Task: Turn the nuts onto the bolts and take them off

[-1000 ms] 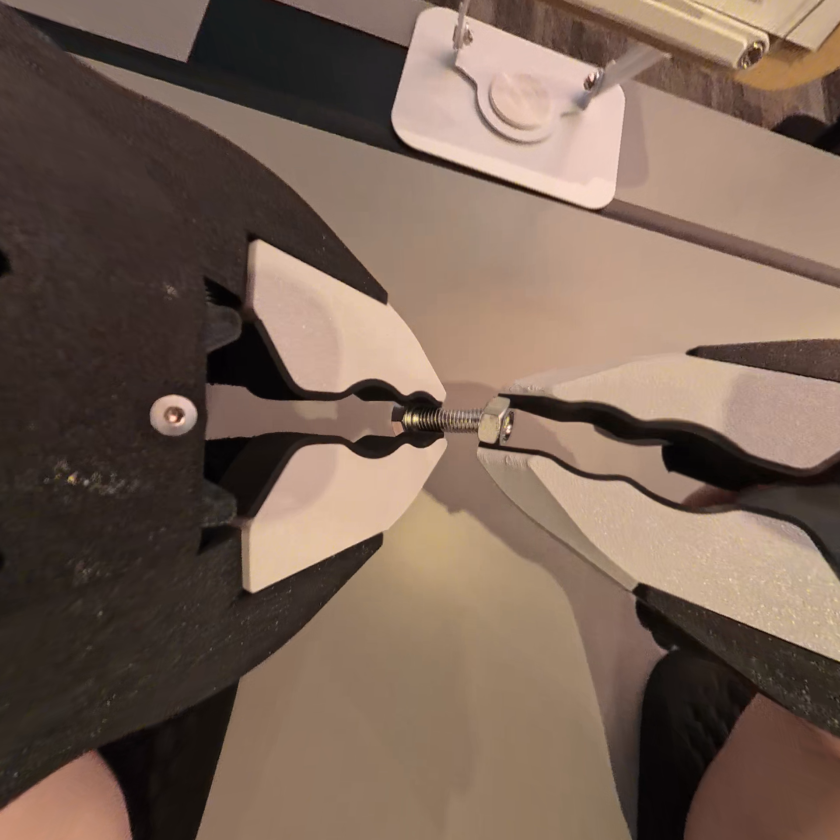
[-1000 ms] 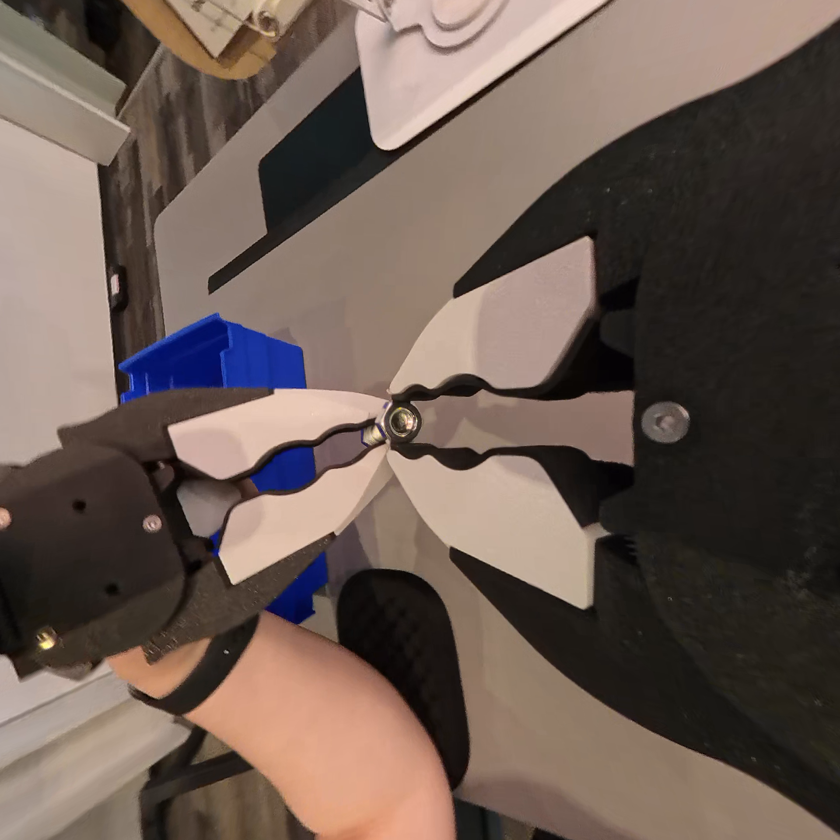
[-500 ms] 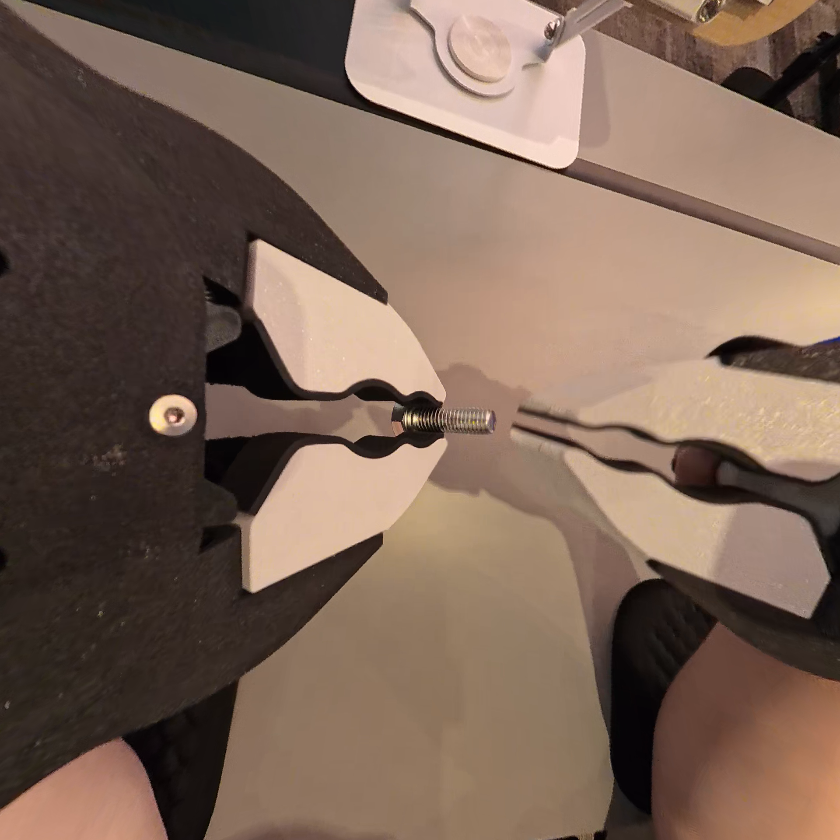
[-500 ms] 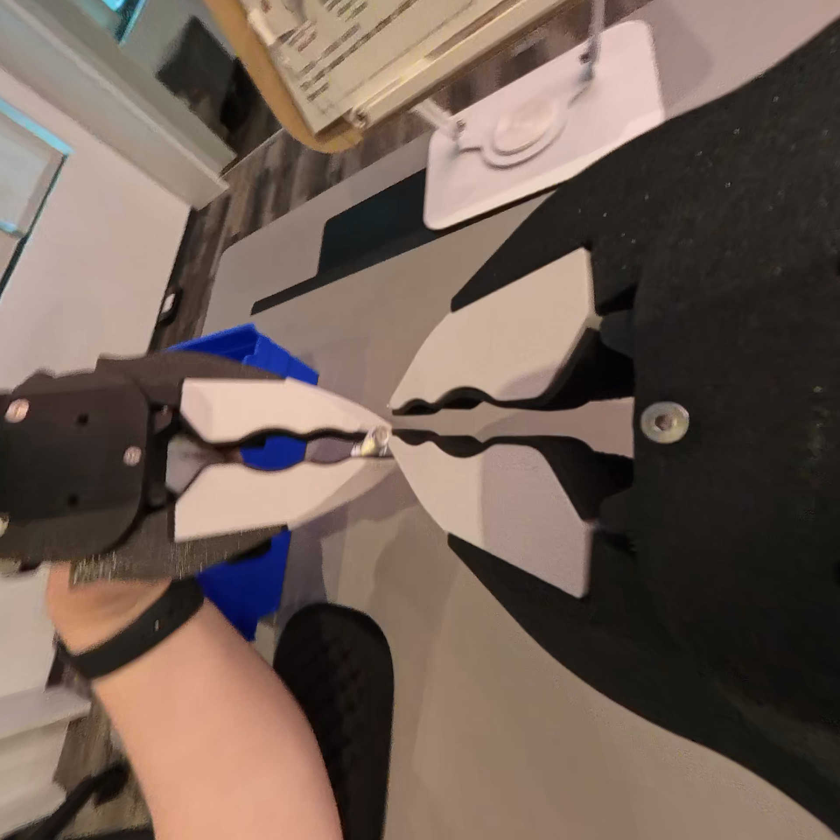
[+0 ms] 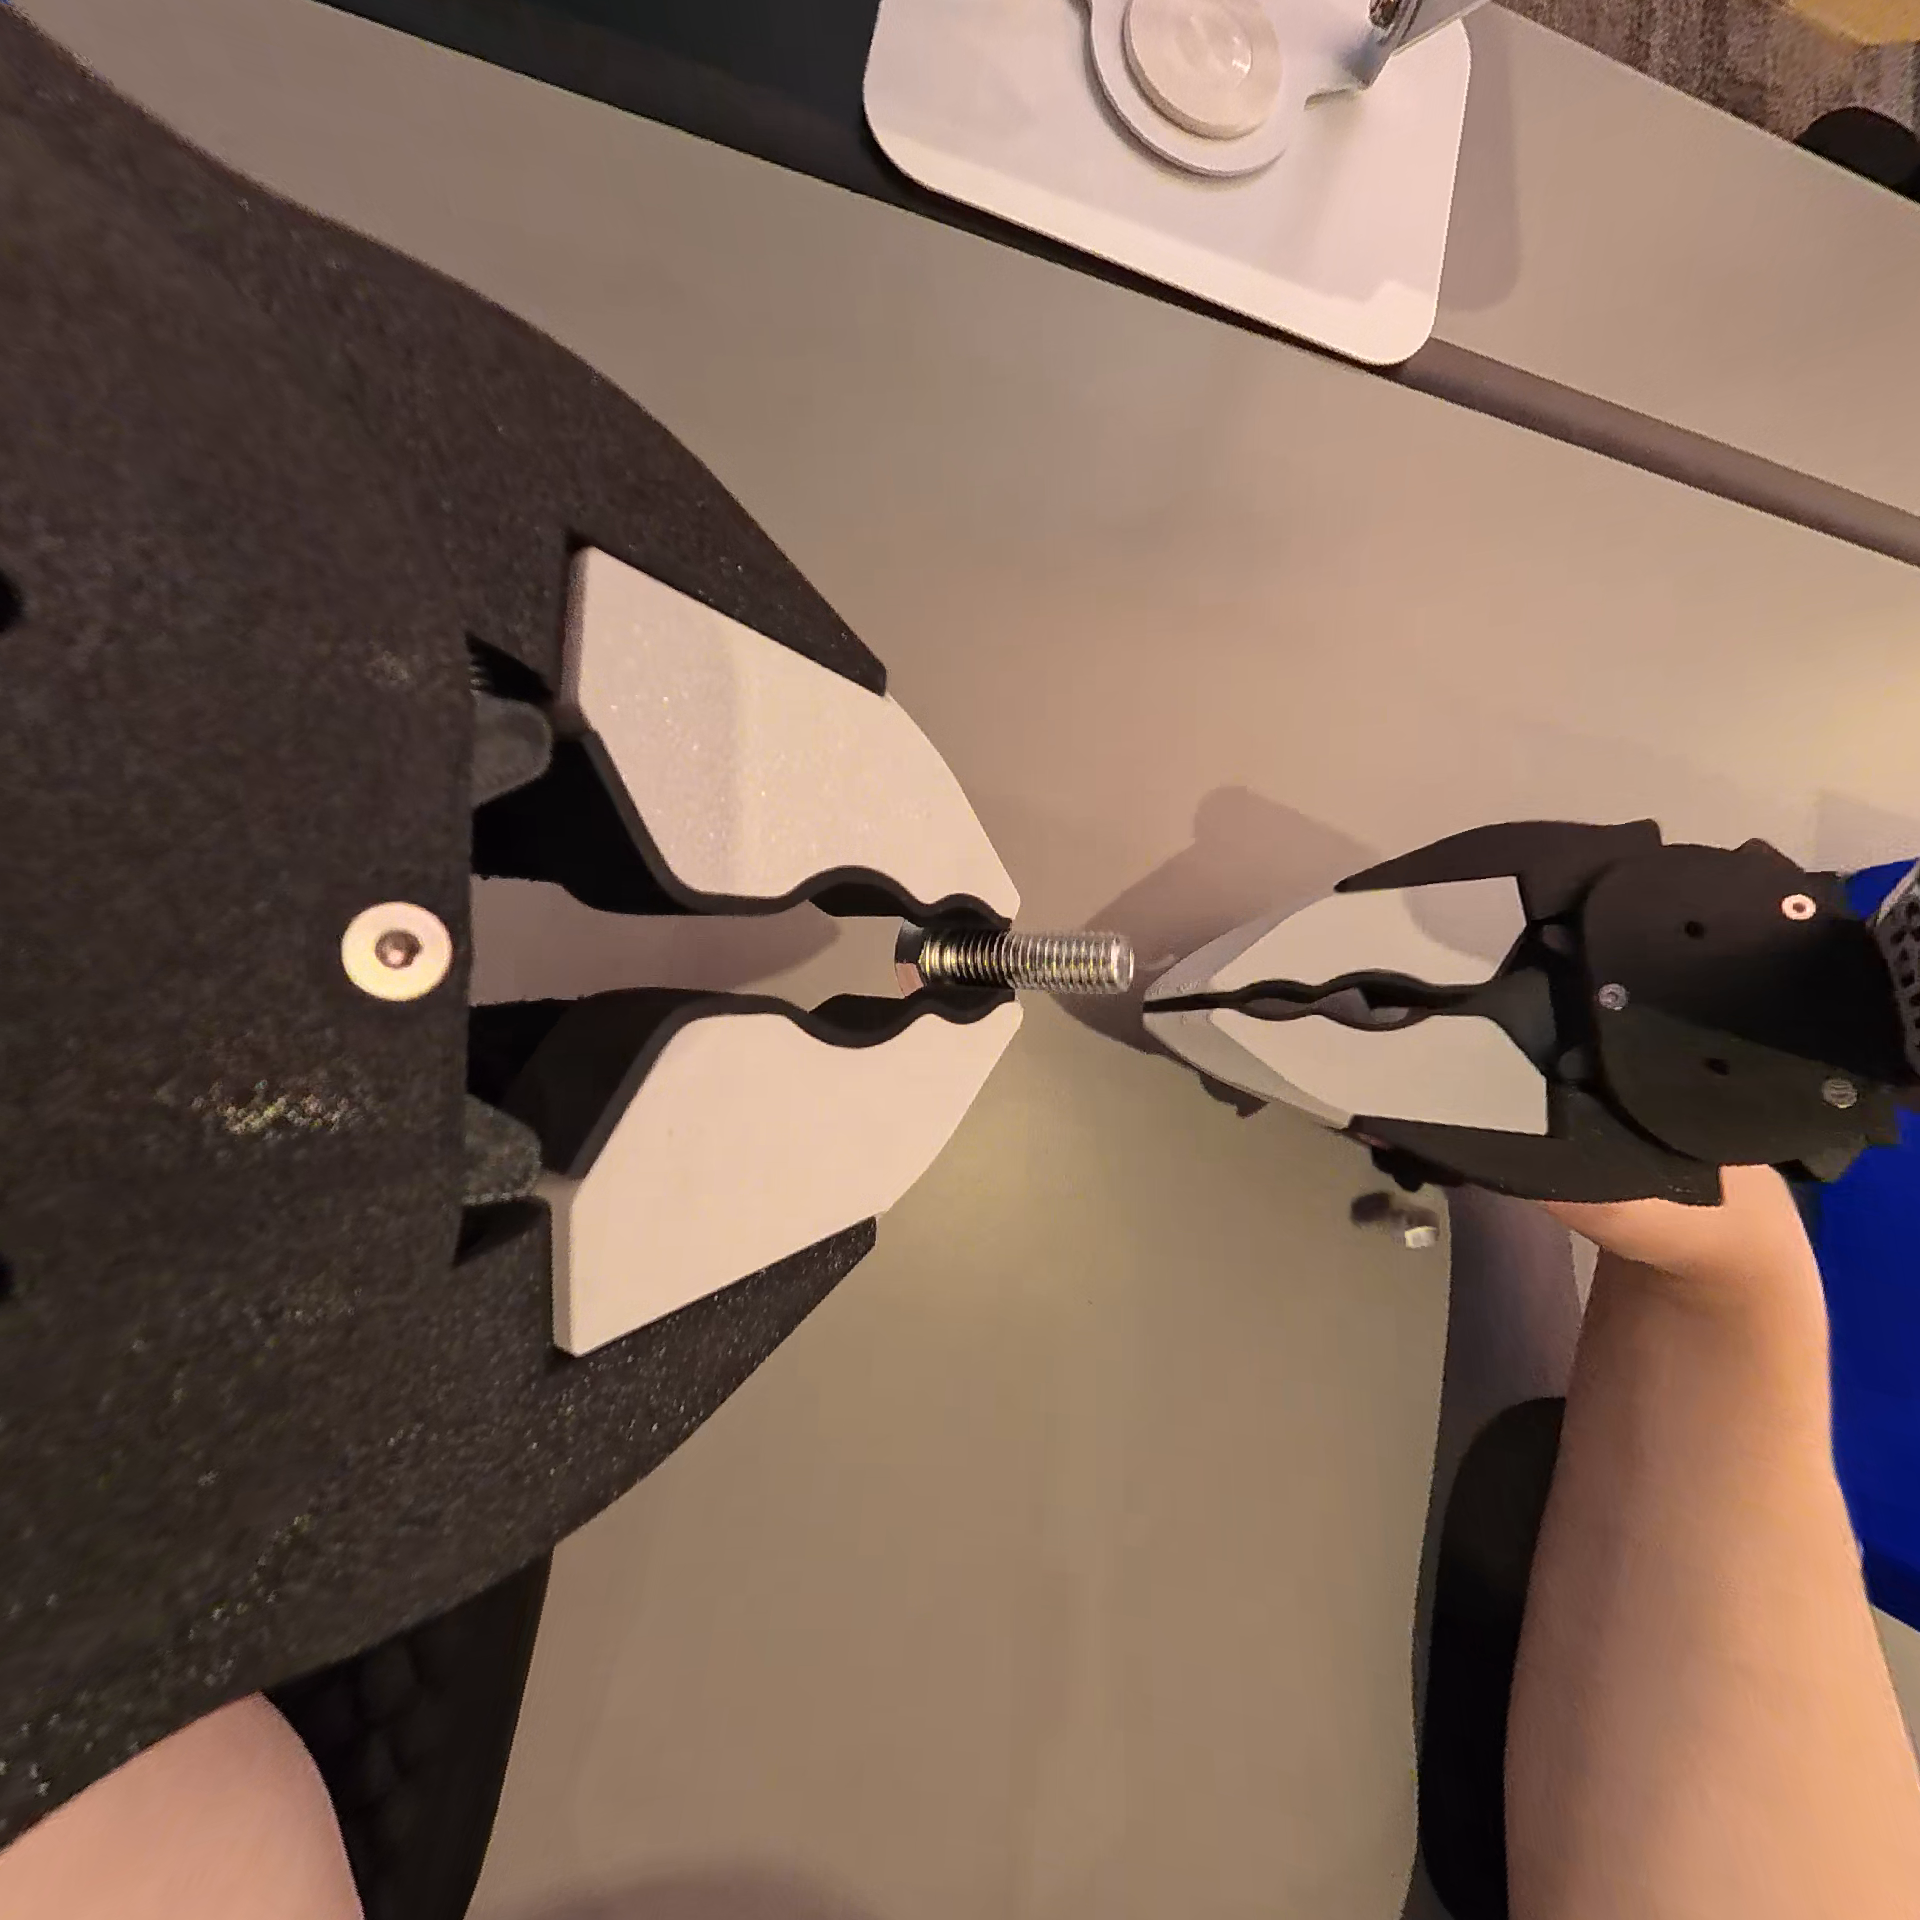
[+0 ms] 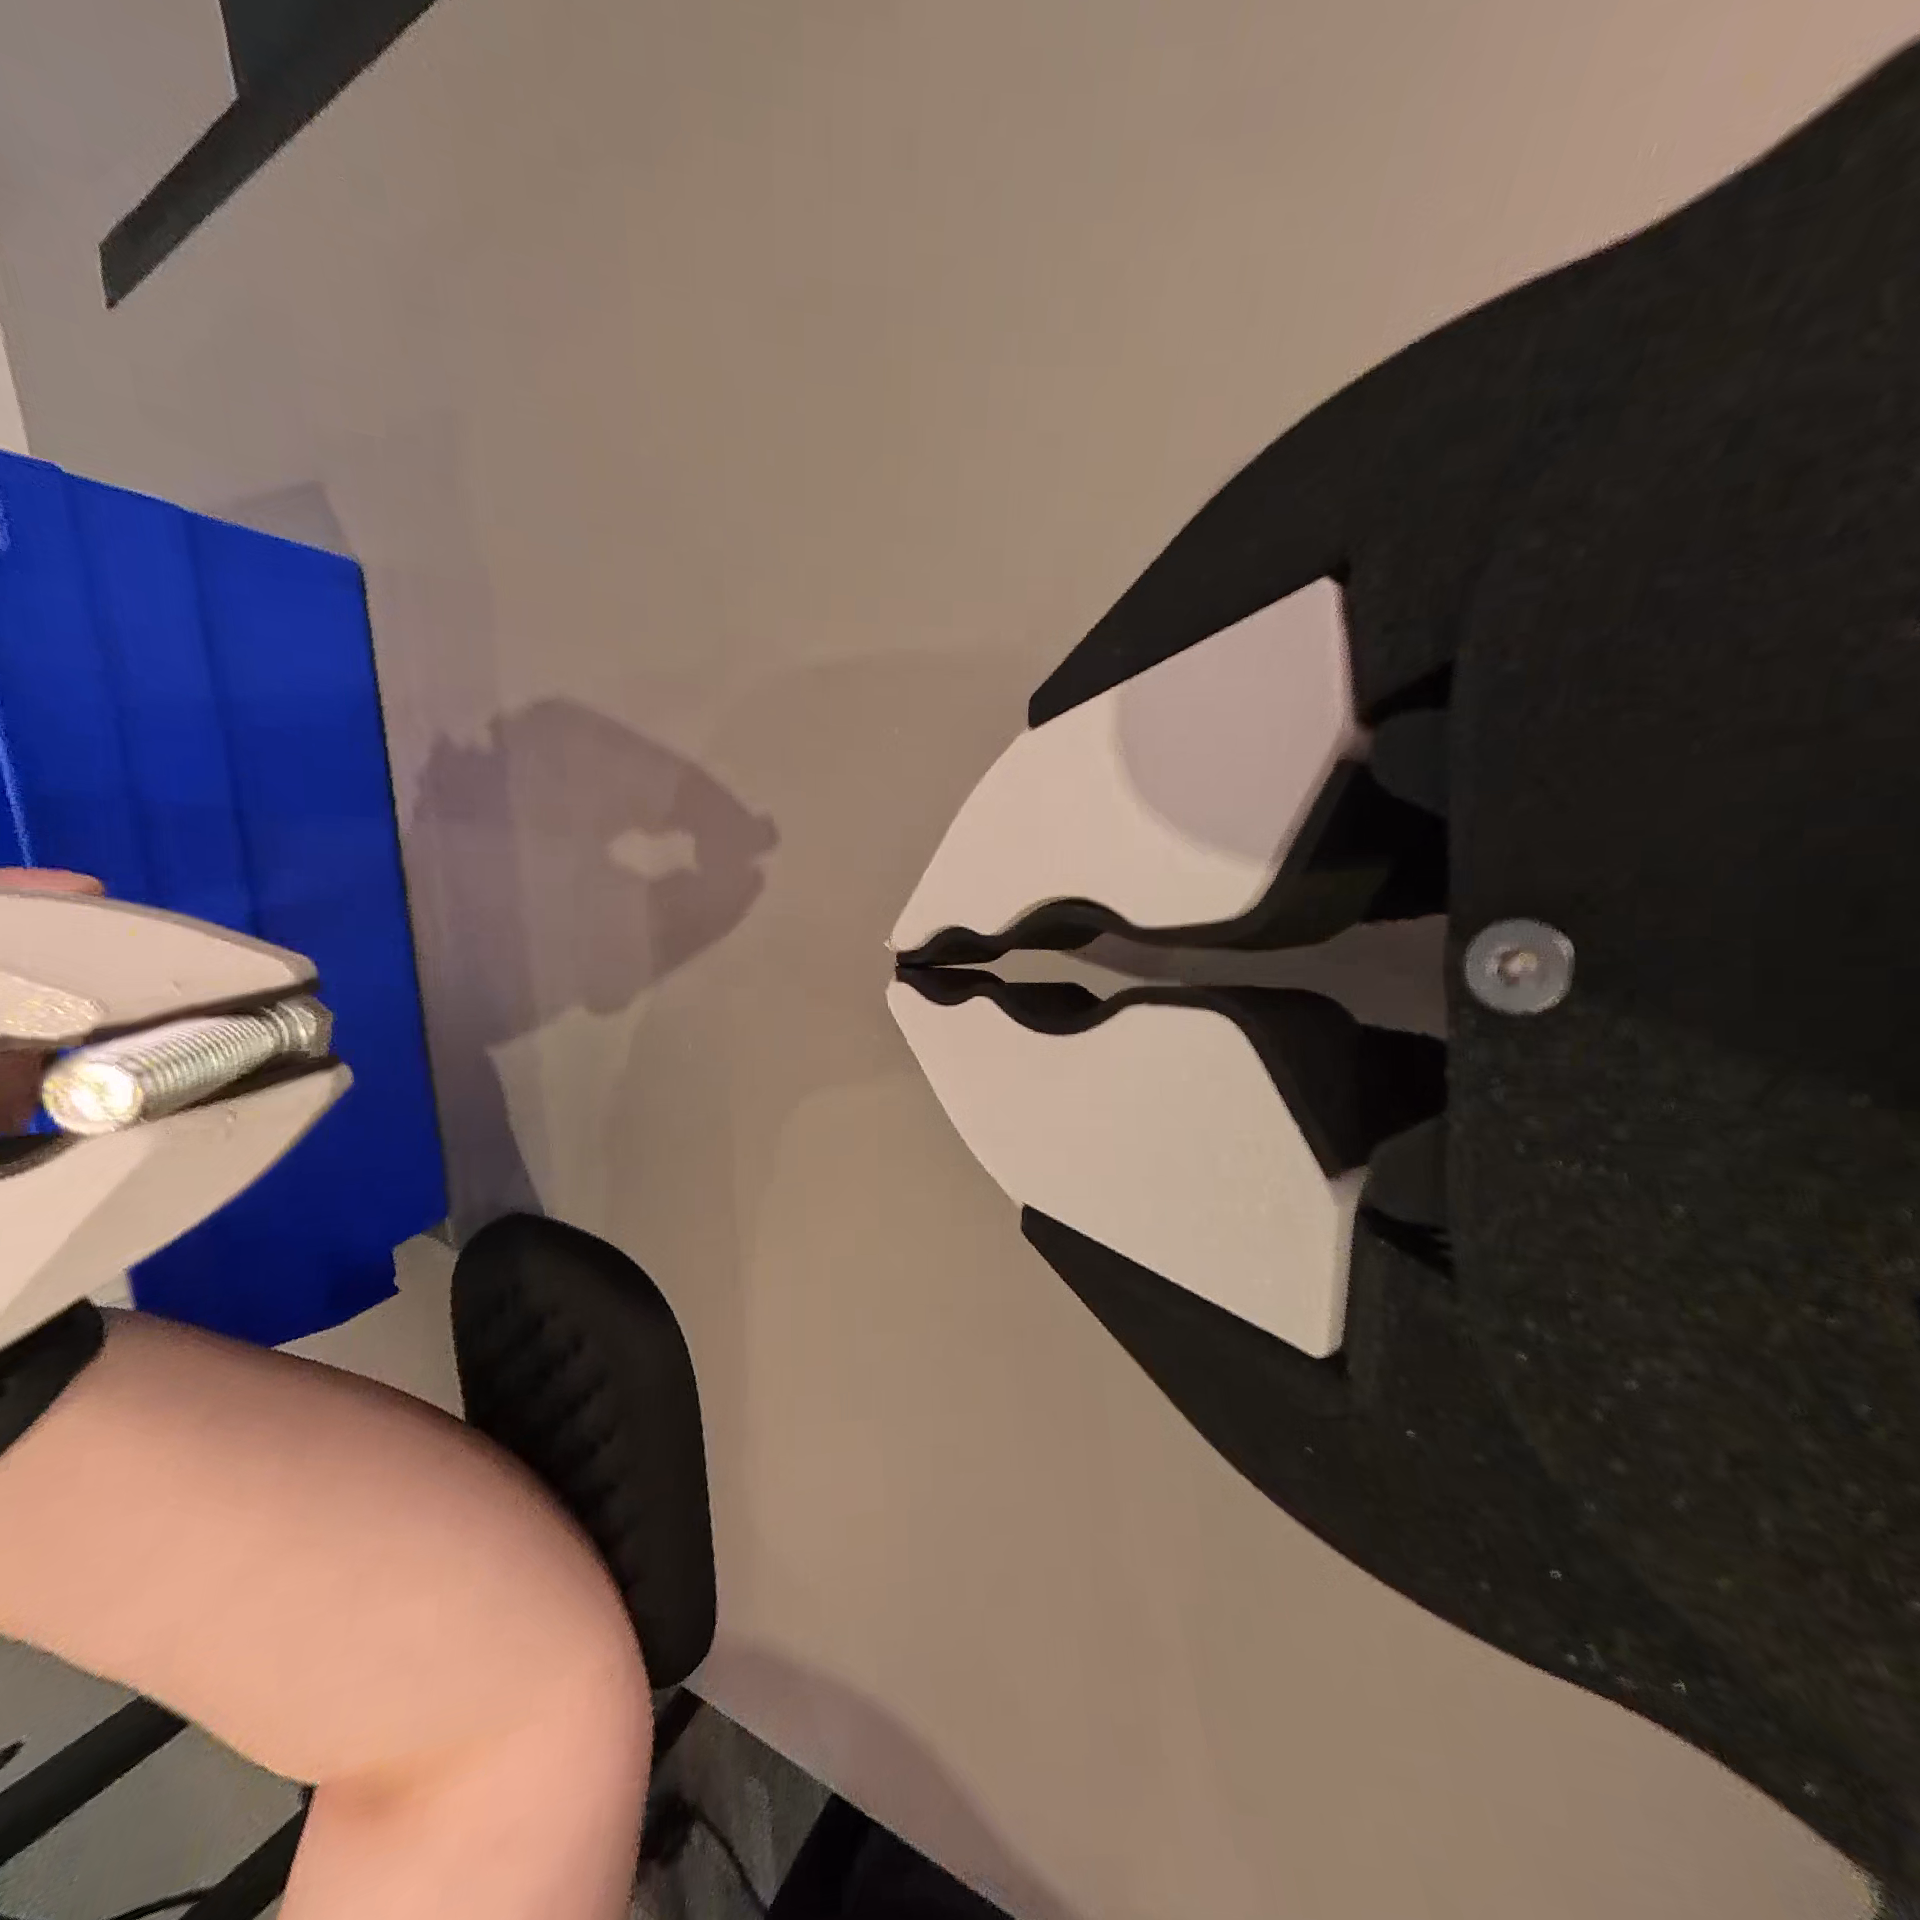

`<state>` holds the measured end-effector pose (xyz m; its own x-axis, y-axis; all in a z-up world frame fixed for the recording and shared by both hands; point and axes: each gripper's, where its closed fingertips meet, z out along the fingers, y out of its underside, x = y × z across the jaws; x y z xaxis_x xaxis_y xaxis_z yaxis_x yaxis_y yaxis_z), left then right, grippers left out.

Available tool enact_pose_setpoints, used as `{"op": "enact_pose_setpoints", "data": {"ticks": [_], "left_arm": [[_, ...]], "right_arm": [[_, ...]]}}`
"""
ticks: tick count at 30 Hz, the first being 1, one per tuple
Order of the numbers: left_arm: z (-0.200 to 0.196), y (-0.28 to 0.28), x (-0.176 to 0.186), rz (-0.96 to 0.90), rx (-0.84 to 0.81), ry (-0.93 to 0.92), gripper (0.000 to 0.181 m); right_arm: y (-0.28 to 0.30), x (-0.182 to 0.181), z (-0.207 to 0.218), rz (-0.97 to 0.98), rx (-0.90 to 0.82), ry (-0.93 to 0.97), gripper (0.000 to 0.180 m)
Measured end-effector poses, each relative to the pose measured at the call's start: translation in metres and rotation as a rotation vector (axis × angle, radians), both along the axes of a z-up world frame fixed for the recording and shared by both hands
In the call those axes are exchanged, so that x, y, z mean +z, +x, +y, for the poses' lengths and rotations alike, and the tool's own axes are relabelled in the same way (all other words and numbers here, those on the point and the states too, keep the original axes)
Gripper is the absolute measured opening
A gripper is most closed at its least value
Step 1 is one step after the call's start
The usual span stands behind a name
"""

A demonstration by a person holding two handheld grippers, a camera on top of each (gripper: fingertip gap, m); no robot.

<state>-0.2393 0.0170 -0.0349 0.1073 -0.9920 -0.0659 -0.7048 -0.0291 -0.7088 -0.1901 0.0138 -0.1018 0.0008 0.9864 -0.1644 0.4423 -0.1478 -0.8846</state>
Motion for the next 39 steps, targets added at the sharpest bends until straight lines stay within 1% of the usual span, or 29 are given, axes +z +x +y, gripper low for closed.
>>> {"op": "enact_pose_setpoints", "data": {"ticks": [2, 5, 7, 9, 11, 13, 15, 17, 19, 22, 25, 28, 32, 34, 36, 39], "left_arm": [[0.0, -0.001, 0.003, -0.008, 0.004, 0.006, 0.009], [-0.001, -0.001, 0.007, -0.009, 0.005, 0.027, 0.009], [-0.003, -0.002, 0.011, -0.009, 0.002, 0.046, 0.009], [-0.005, -0.004, 0.017, -0.025, 0.001, 0.055, 0.009], [-0.006, -0.006, 0.022, -0.042, 0.001, 0.062, 0.009], [-0.007, -0.007, 0.025, -0.052, -0.001, 0.066, 0.009], [-0.009, -0.007, 0.027, -0.062, -0.008, 0.071, 0.009], [-0.01, -0.007, 0.029, -0.067, -0.012, 0.072, 0.009], [-0.01, -0.005, 0.029, -0.069, -0.019, 0.07, 0.009], [-0.011, -0.003, 0.028, -0.062, -0.024, 0.067, 0.009], [-0.012, -0.002, 0.026, -0.053, -0.028, 0.064, 0.009], [-0.012, -0.002, 0.025, -0.055, -0.03, 0.06, 0.009], [-0.012, -0.003, 0.024, -0.054, -0.03, 0.052, 0.009], [-0.011, -0.004, 0.023, -0.048, -0.025, 0.052, 0.009], [-0.011, -0.004, 0.023, -0.048, -0.028, 0.053, 0.009], [-0.011, -0.003, 0.023, -0.051, -0.03, 0.052, 0.009]], "right_arm": [[0.0, 0.002, 0.002, -0.026, -0.007, 0.045, 0.0], [0.003, 0.03, 0.006, -0.009, -0.044, 0.172, 0.0], [0.005, 0.055, -0.007, 0.008, -0.011, 0.189, 0.0], [0.007, 0.067, -0.035, -0.035, 0.083, 0.182, 0.0], [0.01, 0.055, -0.061, -0.161, 0.174, 0.212, 0.002], [0.022, 0.022, -0.078, -0.356, 0.229, 0.275, 0.009], [0.041, -0.013, -0.086, -0.534, 0.234, 0.348, 0.009], [0.056, -0.034, -0.095, -0.609, 0.234, 0.371, 0.009], [0.064, -0.043, -0.1, -0.62, 0.205, 0.352, 0.013], [0.069, -0.043, -0.104, -0.588, 0.164, 0.296, 0.022], [0.069, -0.045, -0.103, -0.577, 0.148, 0.269, 0.022], [0.069, -0.053, -0.102, -0.625, 0.123, 0.25, 0.024], [0.068, -0.053, -0.104, -0.601, 0.099, 0.22, 0.024], [0.068, -0.054, -0.101, -0.626, 0.038, 0.183, 0.027], [0.068, -0.053, -0.098, -0.644, -0.026, 0.187, 0.028], [0.069, -0.053, -0.099, -0.647, -0.089, 0.186, 0.025]]}}
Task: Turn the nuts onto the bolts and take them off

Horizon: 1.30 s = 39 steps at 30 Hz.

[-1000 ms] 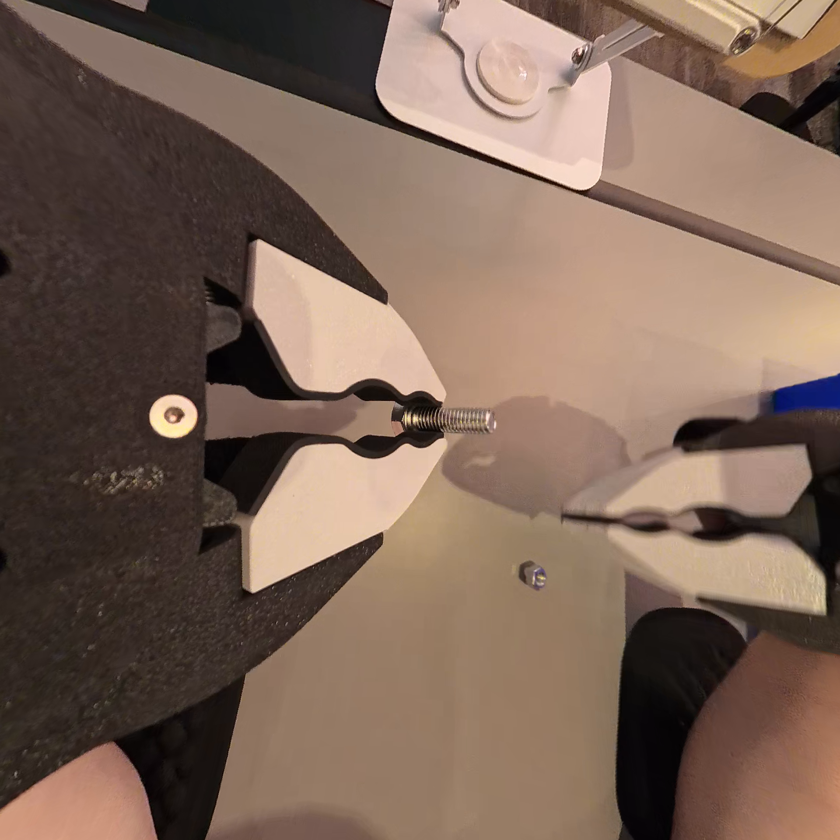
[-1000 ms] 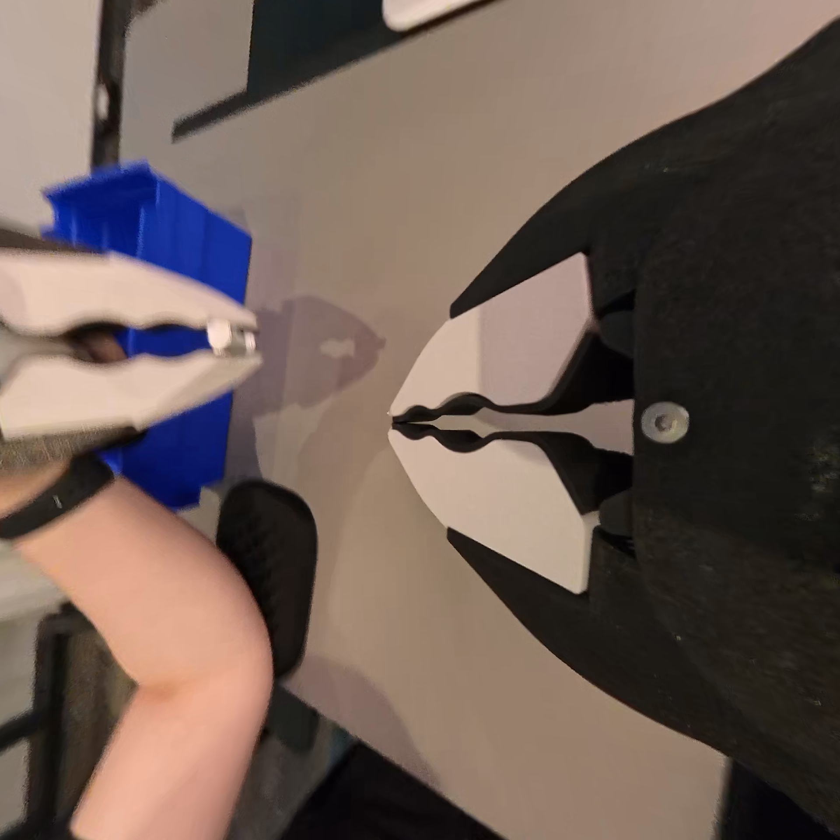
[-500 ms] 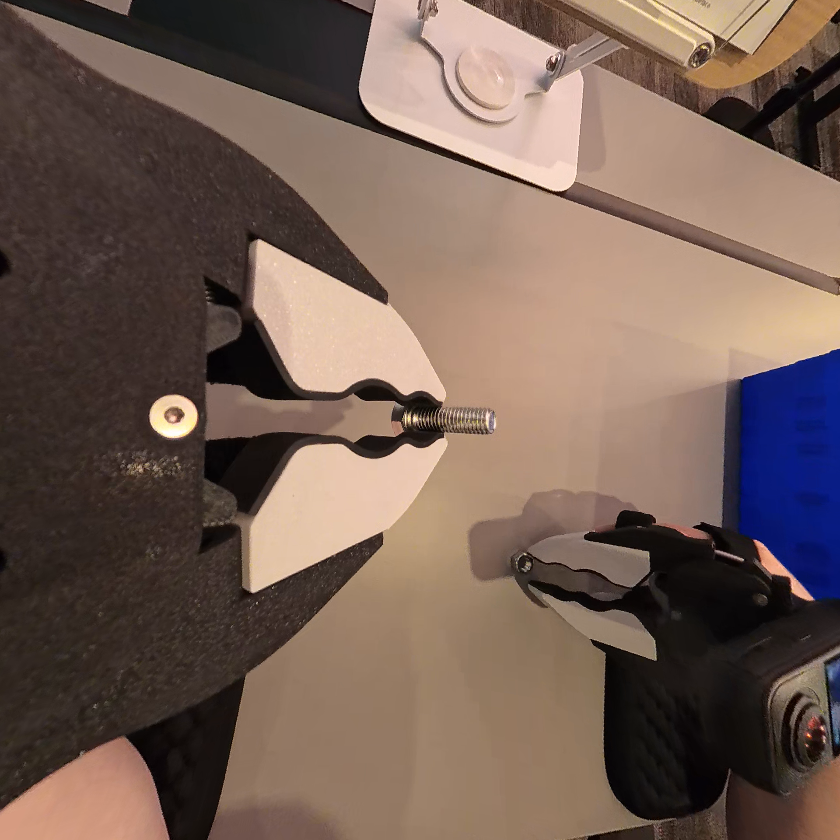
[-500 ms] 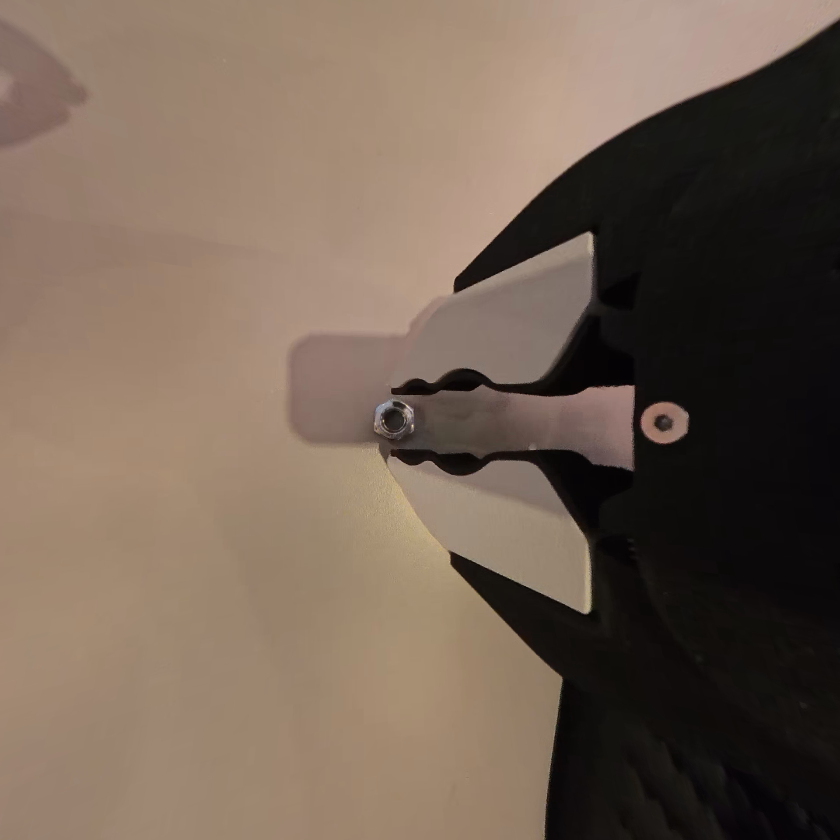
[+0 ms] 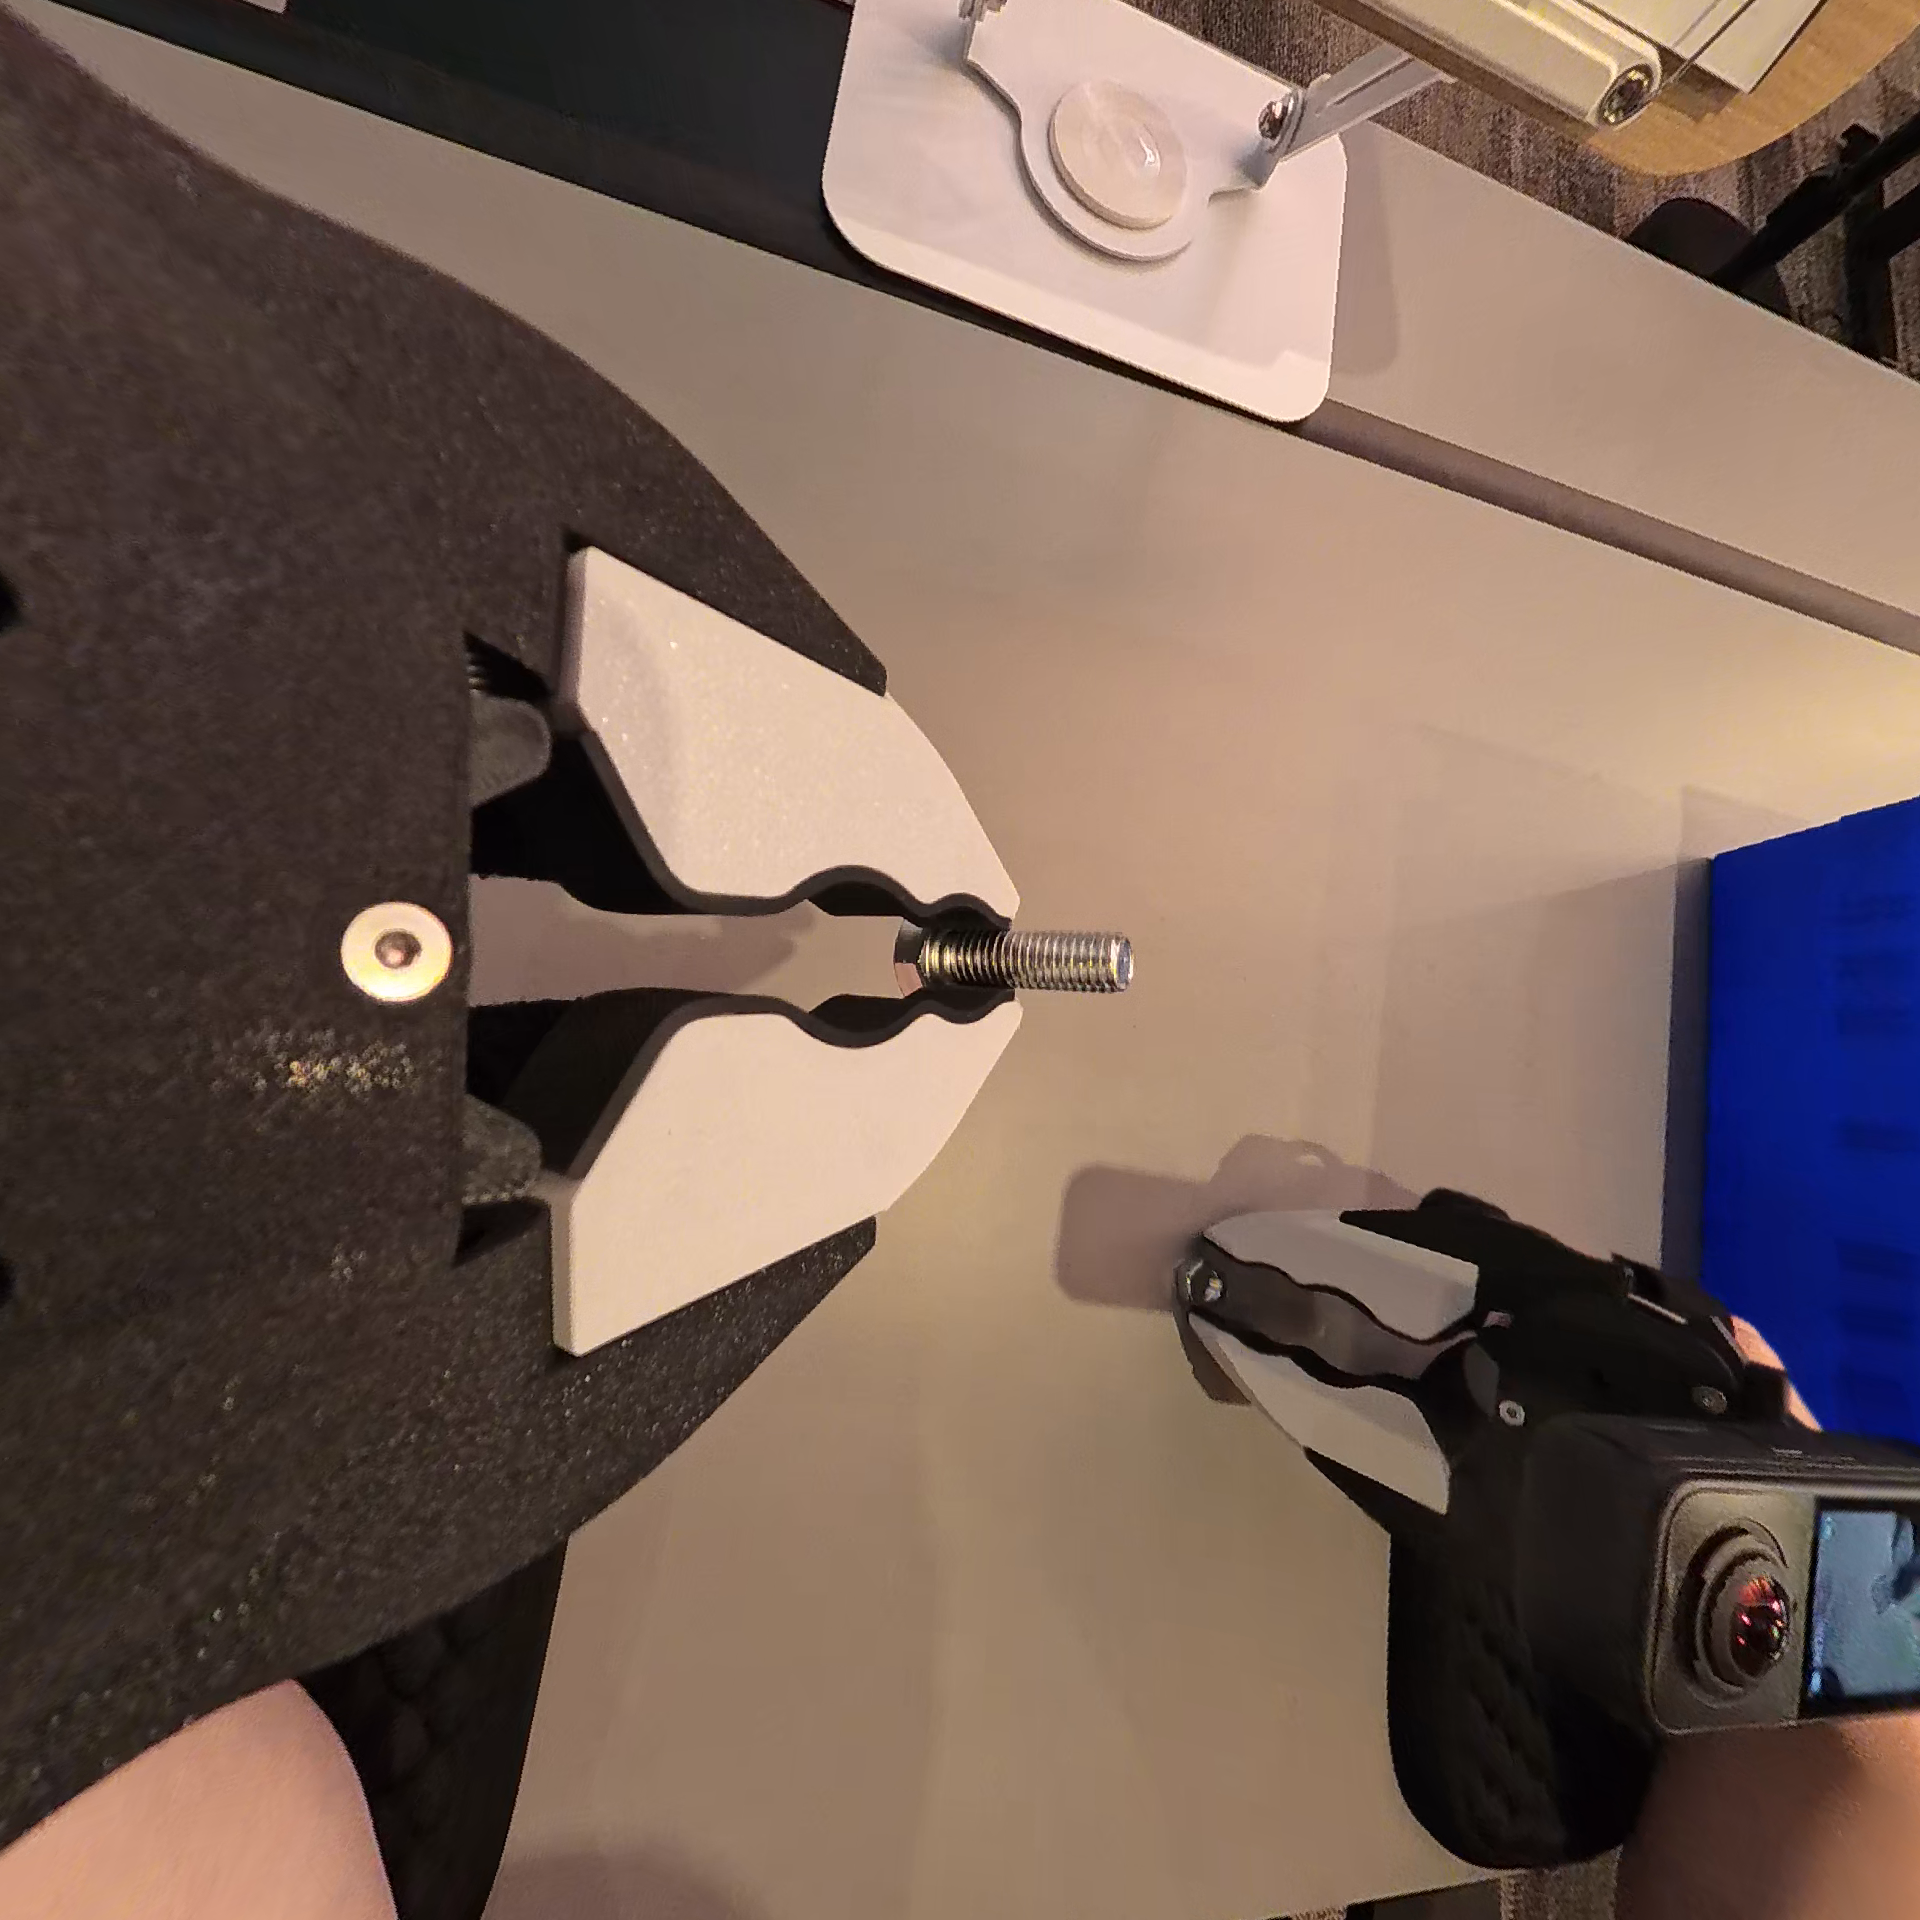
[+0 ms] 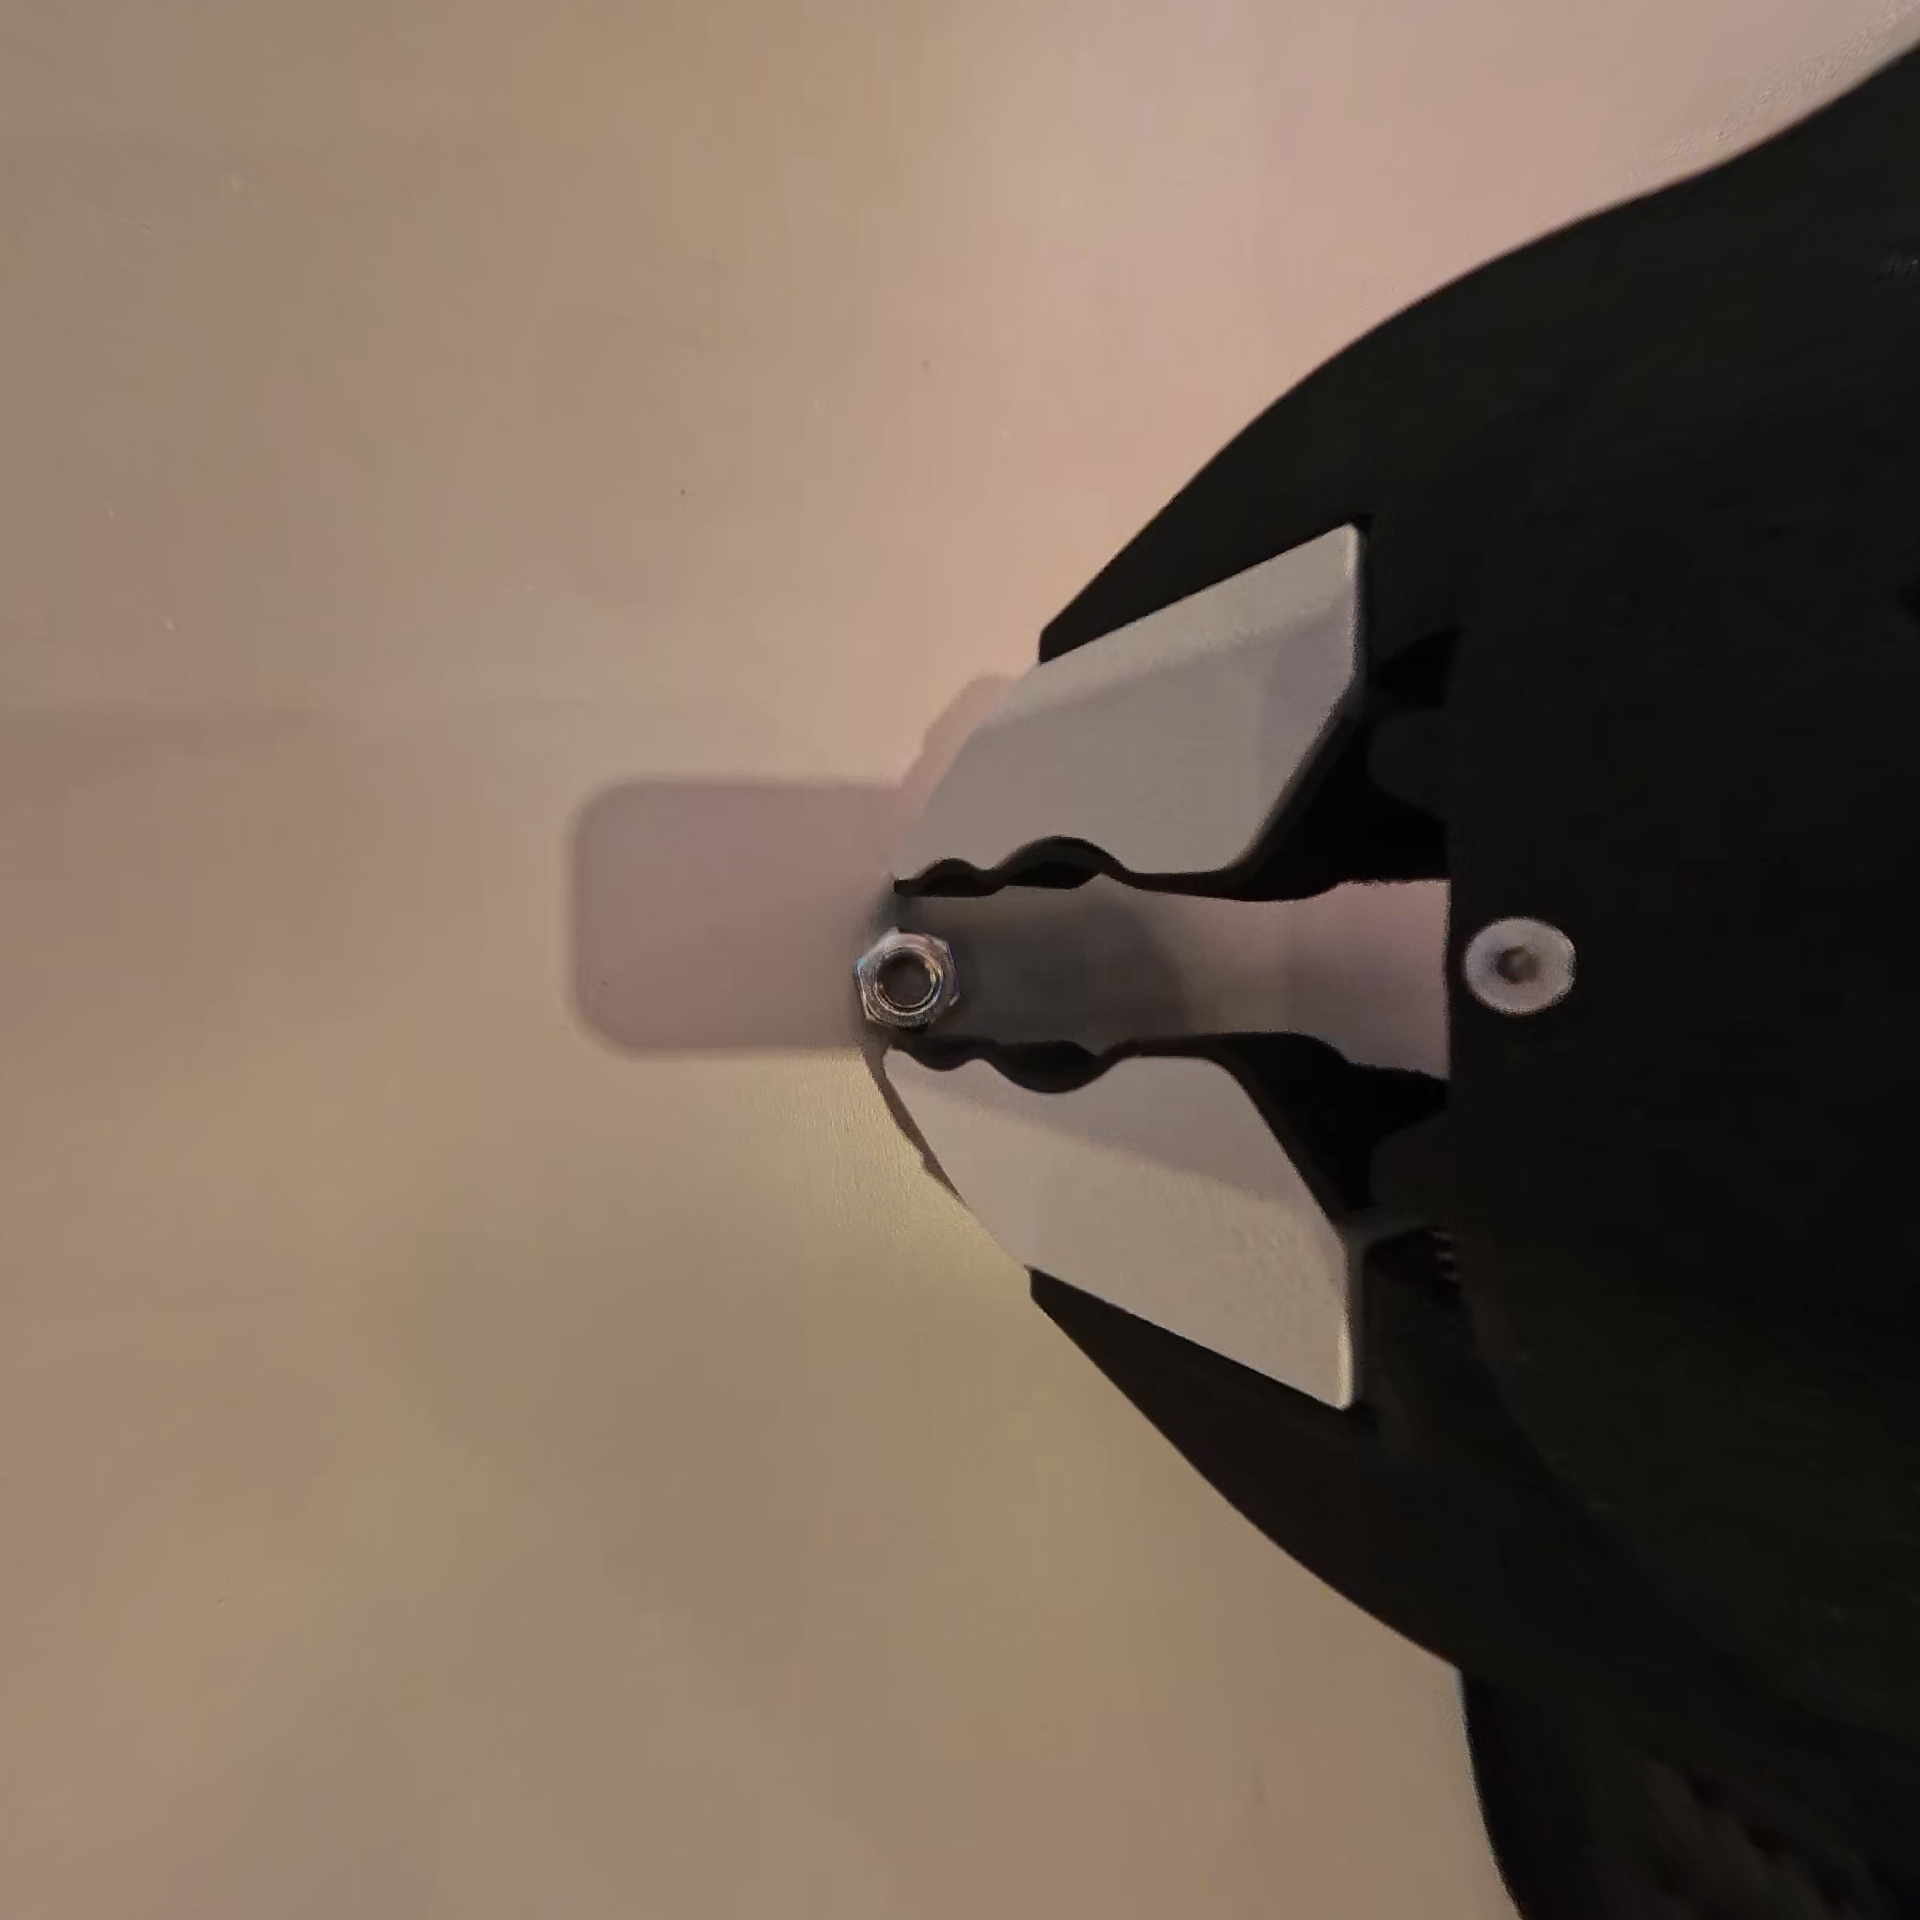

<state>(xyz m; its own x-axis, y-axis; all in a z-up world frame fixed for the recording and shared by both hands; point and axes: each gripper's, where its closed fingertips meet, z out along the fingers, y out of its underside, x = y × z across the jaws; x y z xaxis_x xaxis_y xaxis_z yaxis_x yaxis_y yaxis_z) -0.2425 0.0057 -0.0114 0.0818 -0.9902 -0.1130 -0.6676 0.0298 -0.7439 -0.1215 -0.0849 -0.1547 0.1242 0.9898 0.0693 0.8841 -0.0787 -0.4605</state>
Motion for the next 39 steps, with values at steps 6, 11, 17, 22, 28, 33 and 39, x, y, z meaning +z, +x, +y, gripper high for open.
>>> {"op": "enact_pose_setpoints", "data": {"ticks": [6, 11, 17, 22, 28, 33, 39], "left_arm": [[0.002, 0.001, 0.0, -0.016, 0.0, -0.001, 0.009], [0.002, 0.014, 0.003, -0.107, -0.044, -0.021, 0.009], [0.001, 0.052, 0.04, -0.549, -0.148, -0.128, 0.009], [0.013, 0.073, 0.046, -0.743, -0.132, -0.228, 0.009], [-0.006, 0.093, 0.05, -0.71, -0.195, -0.215, 0.009], [-0.016, 0.103, 0.055, -0.683, -0.21, -0.174, 0.009], [-0.015, 0.103, 0.059, -0.695, -0.2, -0.169, 0.009]], "right_arm": [[-0.002, -0.001, -0.001, 0.02, -0.072, -0.029, 0.018], [-0.003, -0.001, -0.001, 0.026, -0.063, -0.033, 0.018], [0.001, 0.041, 0.007, 0.123, -0.005, -0.042, 0.017], [0.009, 0.162, 0.031, 0.204, 0.093, 0.005, 0.017], [0.002, 0.229, 0.054, 0.041, 0.21, 0.012, 0.018], [-0.005, 0.23, 0.066, -0.103, 0.247, 0.011, 0.018], [-0.015, 0.23, 0.075, -0.15, 0.245, 0.002, 0.018]]}}
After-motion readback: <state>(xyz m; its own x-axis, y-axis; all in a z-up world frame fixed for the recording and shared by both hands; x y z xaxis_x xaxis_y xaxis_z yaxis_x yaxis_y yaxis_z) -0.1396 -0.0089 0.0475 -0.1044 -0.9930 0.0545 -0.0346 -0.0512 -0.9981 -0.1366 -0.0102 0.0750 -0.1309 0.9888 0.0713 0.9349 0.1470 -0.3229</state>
